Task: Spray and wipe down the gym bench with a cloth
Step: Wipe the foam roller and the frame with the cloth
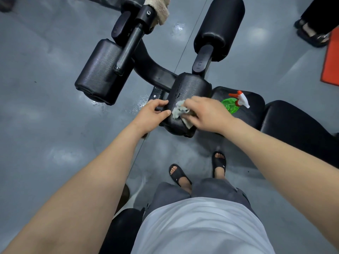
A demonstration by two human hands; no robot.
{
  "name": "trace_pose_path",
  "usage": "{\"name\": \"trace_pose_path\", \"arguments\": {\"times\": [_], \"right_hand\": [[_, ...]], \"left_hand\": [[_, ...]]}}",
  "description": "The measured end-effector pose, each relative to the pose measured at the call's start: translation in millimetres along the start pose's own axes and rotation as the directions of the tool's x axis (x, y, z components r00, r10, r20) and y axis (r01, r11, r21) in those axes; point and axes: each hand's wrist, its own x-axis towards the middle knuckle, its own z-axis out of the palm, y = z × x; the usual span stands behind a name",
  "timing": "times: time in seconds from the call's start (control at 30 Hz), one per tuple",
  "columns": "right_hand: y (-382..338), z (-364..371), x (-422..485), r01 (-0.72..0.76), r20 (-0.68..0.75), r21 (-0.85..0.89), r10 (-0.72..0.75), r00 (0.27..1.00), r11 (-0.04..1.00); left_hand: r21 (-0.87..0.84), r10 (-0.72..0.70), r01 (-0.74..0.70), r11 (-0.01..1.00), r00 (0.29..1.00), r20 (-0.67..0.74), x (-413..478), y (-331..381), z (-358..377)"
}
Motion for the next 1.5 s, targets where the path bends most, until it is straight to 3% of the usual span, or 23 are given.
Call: {"name": "trace_pose_path", "arguments": {"times": [0.07,0.17,0.37,0.53,0.83,1.03,1.2,1.4,1.5], "right_hand": [[5,0,1,-0.114,-0.065,0.051,0.117,0.991,0.992],[-1,9,-6,-0.162,-0.102,0.142,0.177,0.979,0.977],[-17,27,-35,-0.060,0.007,0.173,0.060,0.998,0.983],[-18,28,-27,-0.025,-0.036,-0.014,0.024,0.999,1.000],[7,10,19,-0.352,-0.192,0.019,0.349,0.917,0.936],[-14,23,-8,-0.200,-0.062,0.126,0.209,0.976,0.972],[-11,16,-7,-0.034,-0.040,-0.061,0.032,0.999,0.998],[11,2,32,-0.329,-0.201,-0.053,0.313,0.928,0.943],[2,6,38,-0.320,-0.220,-0.064,0.299,0.928,0.945]], "left_hand": [[-0.010,-0.008,0.007,1.000,1.000,-0.009,-1,1,1],[-0.021,-0.001,0.001,1.000,1.000,0.004,-2,-2,3],[-0.058,0.018,-0.022,0.998,0.997,-0.070,-7,-11,12],[-0.019,0.057,-0.060,0.998,0.994,-0.094,-10,-10,16],[0.058,0.120,-0.117,0.991,0.992,-0.049,-14,-4,12],[0.038,0.083,-0.081,0.996,0.996,-0.039,-7,-6,1],[-0.014,-0.015,0.014,1.000,0.999,-0.042,3,-16,0],[-0.078,0.007,-0.008,0.997,1.000,-0.010,0,-14,1],[-0.064,0.023,-0.024,0.998,1.000,-0.013,-3,-14,1]]}}
